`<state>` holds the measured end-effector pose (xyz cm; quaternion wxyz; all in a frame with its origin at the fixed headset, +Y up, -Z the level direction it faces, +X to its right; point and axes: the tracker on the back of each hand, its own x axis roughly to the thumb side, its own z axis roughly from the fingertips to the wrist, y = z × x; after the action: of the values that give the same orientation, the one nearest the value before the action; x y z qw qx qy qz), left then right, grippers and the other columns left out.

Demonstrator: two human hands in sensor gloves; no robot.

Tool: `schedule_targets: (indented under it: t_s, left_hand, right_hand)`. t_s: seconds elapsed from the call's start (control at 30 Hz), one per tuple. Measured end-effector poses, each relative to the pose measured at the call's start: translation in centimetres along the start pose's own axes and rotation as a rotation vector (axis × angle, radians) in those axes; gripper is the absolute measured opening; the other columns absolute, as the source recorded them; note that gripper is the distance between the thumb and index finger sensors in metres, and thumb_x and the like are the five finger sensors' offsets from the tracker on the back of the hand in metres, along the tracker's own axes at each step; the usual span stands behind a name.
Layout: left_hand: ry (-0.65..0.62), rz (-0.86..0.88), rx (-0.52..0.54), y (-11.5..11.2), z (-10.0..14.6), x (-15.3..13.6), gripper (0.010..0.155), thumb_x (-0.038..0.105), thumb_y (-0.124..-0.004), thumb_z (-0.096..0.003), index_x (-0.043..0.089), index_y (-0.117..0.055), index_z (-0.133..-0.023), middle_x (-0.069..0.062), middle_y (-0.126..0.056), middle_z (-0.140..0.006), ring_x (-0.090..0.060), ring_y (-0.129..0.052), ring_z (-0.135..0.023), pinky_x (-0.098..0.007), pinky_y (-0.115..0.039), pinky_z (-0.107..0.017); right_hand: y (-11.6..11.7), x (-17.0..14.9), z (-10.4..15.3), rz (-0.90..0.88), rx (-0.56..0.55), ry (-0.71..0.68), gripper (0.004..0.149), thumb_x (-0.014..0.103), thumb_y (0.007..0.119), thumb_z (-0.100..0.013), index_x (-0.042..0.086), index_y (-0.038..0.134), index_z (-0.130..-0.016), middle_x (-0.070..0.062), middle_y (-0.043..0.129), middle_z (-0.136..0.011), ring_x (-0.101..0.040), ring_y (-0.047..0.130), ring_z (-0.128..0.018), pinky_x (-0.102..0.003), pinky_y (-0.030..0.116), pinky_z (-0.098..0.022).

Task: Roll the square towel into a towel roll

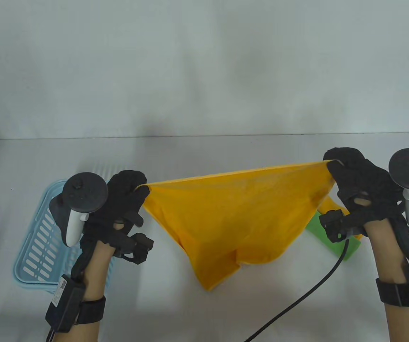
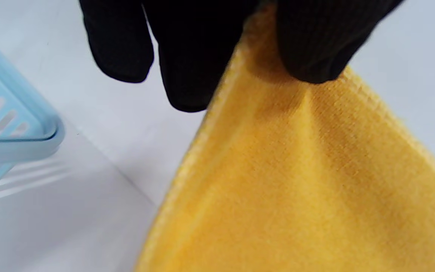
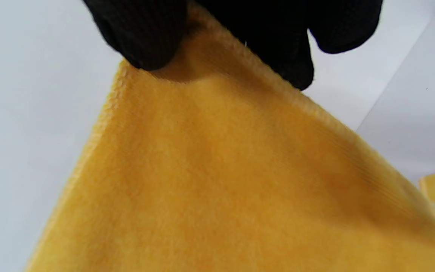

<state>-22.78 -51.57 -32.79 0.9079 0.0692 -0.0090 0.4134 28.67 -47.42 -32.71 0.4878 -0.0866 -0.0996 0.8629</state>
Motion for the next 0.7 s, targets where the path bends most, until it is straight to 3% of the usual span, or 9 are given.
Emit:
schedule_targets:
  t_s: [0.2, 0.47, 0.6, 0.7]
  left_hand:
    - [-0.072, 0.049, 0.034, 2.9, 0.9, 2.6, 0.043, 0.035, -0.081, -0.0417, 0.032, -0.077, -0.084, 0.004, -0.093, -0.084, -0.021, -0.105, -0.071, -0.051, -0.079, -0.063]
    - [-0.187, 0.026, 0.091, 6.1, 1.9, 5.3, 0.043, 0.034, -0.081, -0.0418, 0.032, -0.078, -0.084, 0.006, -0.095, -0.075, -0.018, -0.104, -0.063, -0.050, -0.078, -0.063]
    - [-0.132, -0.054, 0.091, 6.1, -0.5, 5.2, 0.042, 0.034, -0.082, -0.0414, 0.033, -0.081, -0.083, 0.007, -0.097, -0.074, -0.017, -0.105, -0.062, -0.051, -0.078, -0.064]
    - [-0.025, -0.105, 0.039, 4.8, -3.7, 3.5, 0.042, 0.034, -0.082, -0.0410, 0.034, -0.083, -0.083, 0.008, -0.096, -0.075, -0.018, -0.104, -0.064, -0.051, -0.077, -0.064]
  right_hand:
    - [-1.5, 1.1, 1.3, -0.070, 0.016, -0.062, 0.038, 0.036, 0.081, -0.038, 0.036, 0.083, -0.076, 0.001, 0.097, -0.065, -0.028, 0.095, -0.064, -0.055, 0.071, -0.058]
    - [-3.3, 2.9, 2.5, -0.125, 0.019, -0.138, 0.038, 0.036, 0.081, -0.038, 0.035, 0.083, -0.076, 0.002, 0.096, -0.058, -0.026, 0.095, -0.057, -0.055, 0.072, -0.057]
    - [-2.1, 2.9, 0.6, -0.090, -0.002, -0.090, 0.038, 0.037, 0.081, -0.038, 0.036, 0.083, -0.076, 0.002, 0.096, -0.058, -0.025, 0.094, -0.058, -0.055, 0.072, -0.058]
    - [0.2, 1.8, -2.0, 0.005, -0.032, -0.007, 0.038, 0.037, 0.081, -0.038, 0.037, 0.083, -0.076, 0.003, 0.095, -0.064, -0.027, 0.093, -0.064, -0.055, 0.070, -0.059]
